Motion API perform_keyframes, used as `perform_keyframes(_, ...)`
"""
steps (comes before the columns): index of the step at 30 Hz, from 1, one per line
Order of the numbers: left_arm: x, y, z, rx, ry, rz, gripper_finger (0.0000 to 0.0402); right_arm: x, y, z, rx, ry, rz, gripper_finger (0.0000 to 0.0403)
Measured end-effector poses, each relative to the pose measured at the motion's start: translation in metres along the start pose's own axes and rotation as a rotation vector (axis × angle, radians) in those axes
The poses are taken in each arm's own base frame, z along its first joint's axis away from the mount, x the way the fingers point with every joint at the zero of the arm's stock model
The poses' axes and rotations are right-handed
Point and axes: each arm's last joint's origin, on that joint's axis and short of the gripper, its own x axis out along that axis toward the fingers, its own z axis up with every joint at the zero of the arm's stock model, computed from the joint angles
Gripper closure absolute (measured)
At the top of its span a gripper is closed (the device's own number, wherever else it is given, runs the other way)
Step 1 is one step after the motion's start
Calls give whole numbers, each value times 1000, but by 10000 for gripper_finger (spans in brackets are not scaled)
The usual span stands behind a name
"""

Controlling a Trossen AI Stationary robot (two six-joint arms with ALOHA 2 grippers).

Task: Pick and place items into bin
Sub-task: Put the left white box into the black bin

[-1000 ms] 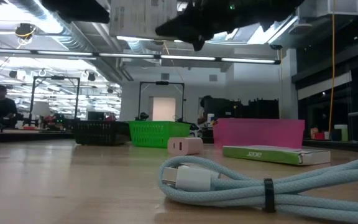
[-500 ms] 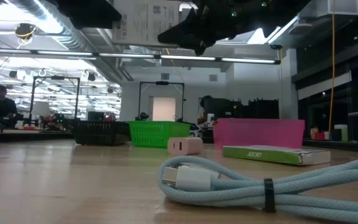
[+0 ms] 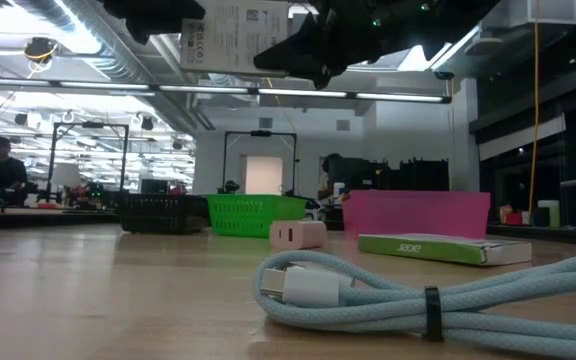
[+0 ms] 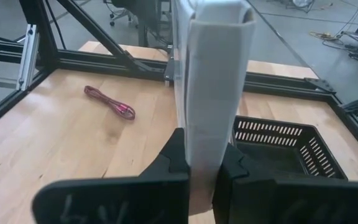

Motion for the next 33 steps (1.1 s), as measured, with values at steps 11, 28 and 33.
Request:
perform_keyframes(11, 5, -3, -4, 55, 26, 5, 339, 0, 0, 0, -1, -1, 8, 386)
perform_keyframes(28, -19, 12, 8, 103, -39, 12, 362, 0, -2, 10, -49, -92, -22, 353)
perform_keyframes(33, -23, 15, 11, 94, -65, 58, 362, -1, -3, 14, -51, -138, -38, 353)
